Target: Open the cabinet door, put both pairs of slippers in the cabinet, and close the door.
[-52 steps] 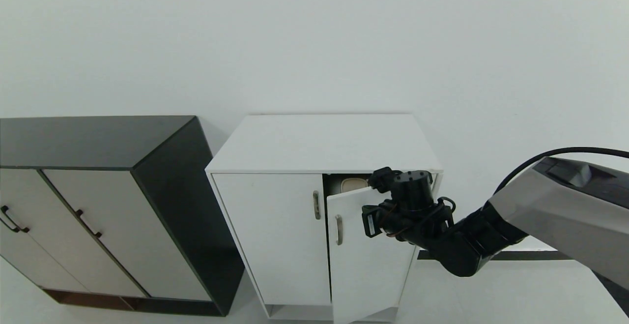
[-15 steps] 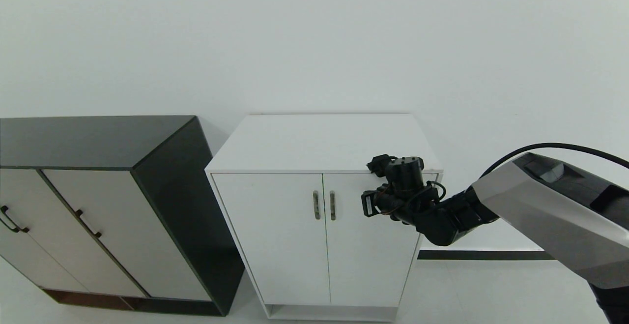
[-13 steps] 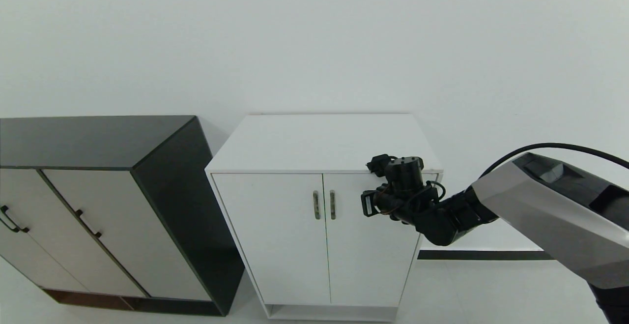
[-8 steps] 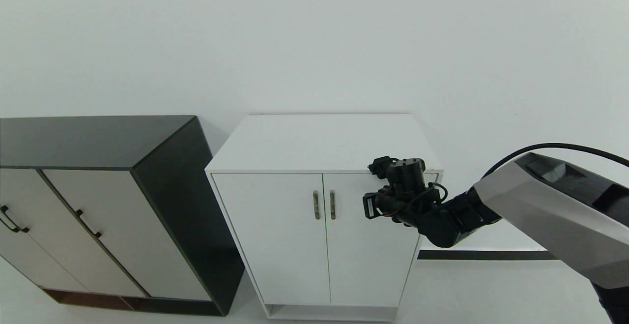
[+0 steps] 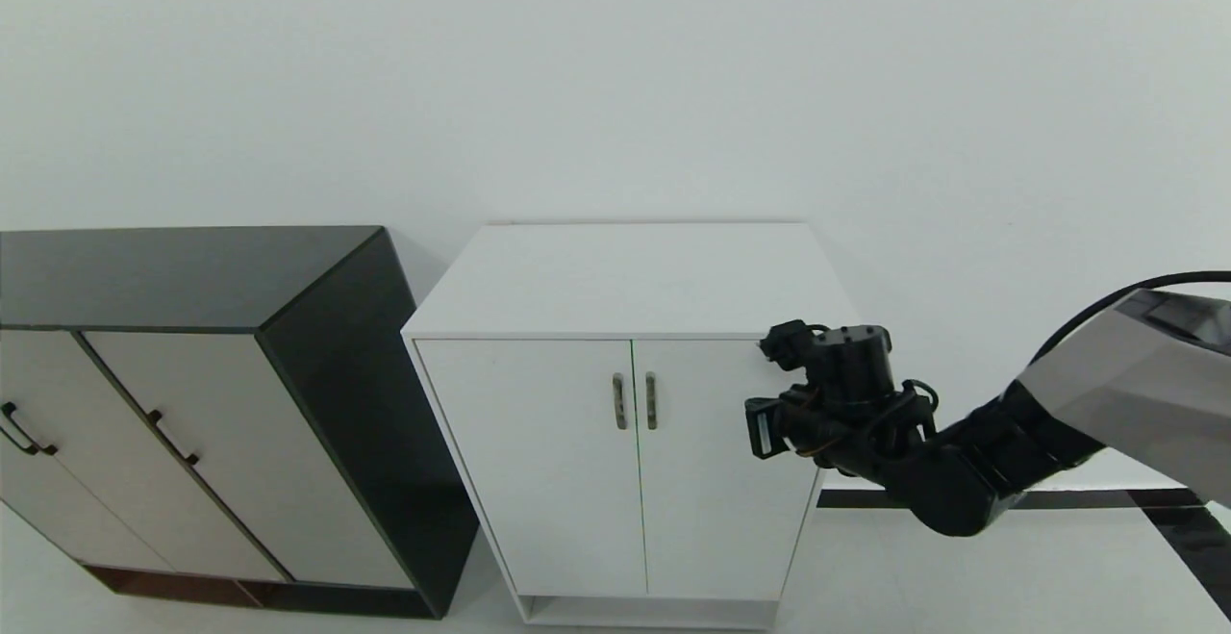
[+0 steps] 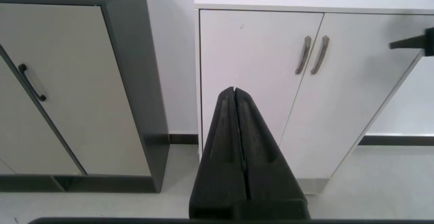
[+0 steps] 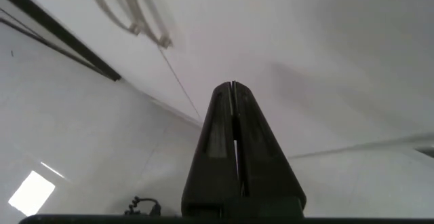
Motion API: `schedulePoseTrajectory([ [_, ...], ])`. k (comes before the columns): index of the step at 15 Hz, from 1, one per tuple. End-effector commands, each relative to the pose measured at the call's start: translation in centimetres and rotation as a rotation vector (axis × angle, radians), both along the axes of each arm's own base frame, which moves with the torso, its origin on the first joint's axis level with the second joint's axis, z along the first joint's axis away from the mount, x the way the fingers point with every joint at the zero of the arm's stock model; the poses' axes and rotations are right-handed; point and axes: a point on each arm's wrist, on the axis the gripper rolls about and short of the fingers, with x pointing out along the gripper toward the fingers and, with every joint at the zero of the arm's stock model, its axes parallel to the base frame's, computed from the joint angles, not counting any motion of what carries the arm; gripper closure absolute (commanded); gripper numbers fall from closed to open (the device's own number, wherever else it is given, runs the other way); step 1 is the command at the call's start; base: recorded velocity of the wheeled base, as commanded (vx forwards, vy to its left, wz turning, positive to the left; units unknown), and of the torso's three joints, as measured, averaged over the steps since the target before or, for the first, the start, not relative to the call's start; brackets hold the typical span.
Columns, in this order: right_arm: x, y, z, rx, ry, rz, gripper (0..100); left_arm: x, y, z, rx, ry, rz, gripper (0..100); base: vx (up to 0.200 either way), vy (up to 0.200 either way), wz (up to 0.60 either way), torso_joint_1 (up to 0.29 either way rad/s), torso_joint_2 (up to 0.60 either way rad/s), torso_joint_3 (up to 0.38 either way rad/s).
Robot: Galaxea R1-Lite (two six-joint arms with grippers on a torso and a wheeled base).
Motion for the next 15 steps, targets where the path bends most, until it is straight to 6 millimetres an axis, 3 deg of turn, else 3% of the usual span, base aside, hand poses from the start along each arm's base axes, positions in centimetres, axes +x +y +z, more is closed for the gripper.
schedulePoseTrajectory([
  [1,-4.5,-3.0,1.6,0.012,-0.023,-0.004,100,0.0,0.0,0.0,0.001,0.001,0.001,100,0.0,0.0,0.0,0.0,0.0,0.0],
  [9,-14.5,-12.8,1.5,-0.082,0.036,-0.125,100,0.0,0.0,0.0,0.001,0.001,-0.001,100,0.0,0.0,0.0,0.0,0.0,0.0],
  [15,-20.4,-15.5,0.1,-0.157,0.084,-0.106,100,0.0,0.0,0.0,0.001,0.001,-0.001,100,0.0,0.0,0.0,0.0,0.0,0.0],
])
